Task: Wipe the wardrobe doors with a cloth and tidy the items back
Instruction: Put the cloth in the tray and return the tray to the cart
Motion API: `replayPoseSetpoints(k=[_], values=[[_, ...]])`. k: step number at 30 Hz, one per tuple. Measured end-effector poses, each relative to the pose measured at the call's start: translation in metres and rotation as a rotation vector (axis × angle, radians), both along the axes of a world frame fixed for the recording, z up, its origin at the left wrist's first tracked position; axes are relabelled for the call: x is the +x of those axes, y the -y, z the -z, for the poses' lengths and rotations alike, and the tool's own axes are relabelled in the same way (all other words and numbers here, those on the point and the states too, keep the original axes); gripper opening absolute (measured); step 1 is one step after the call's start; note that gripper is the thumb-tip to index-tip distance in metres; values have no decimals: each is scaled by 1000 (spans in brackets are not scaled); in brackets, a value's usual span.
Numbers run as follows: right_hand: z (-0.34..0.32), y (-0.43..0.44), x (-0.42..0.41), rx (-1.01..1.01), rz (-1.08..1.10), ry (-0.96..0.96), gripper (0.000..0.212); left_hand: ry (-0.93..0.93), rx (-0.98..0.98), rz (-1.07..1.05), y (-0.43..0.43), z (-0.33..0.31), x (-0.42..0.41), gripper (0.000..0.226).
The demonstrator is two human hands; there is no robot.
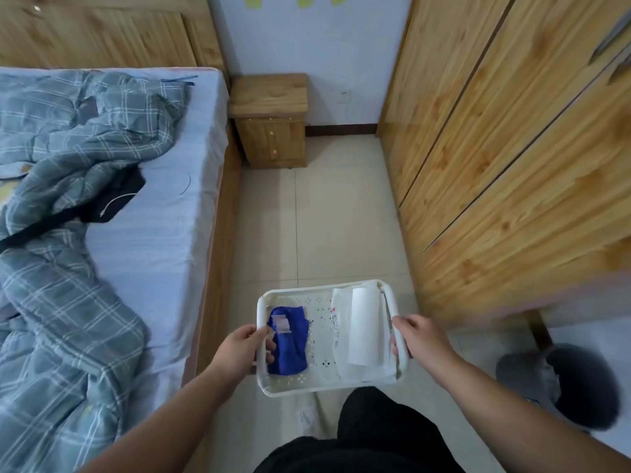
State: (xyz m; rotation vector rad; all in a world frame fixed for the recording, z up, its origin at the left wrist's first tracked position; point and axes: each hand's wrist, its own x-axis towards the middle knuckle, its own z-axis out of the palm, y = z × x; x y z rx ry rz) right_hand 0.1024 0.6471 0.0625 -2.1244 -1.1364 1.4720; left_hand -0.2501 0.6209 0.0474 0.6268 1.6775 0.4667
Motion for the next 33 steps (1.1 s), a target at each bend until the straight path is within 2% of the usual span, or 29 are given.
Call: replayPoseSetpoints(k=[10,16,27,33], values=[[37,-189,7,-32,-31,-71,50,-31,-30,13,-188,2,2,27],[35,-314,14,-9,-8,-32,32,-29,-16,-17,-305,-18,13,27],[34,-510,-1,25,17,74,31,15,9,13,-524,-15,1,27],[24,-603,-16,-4,63,199,20,18,-6,105,-652,-18,-9,26]])
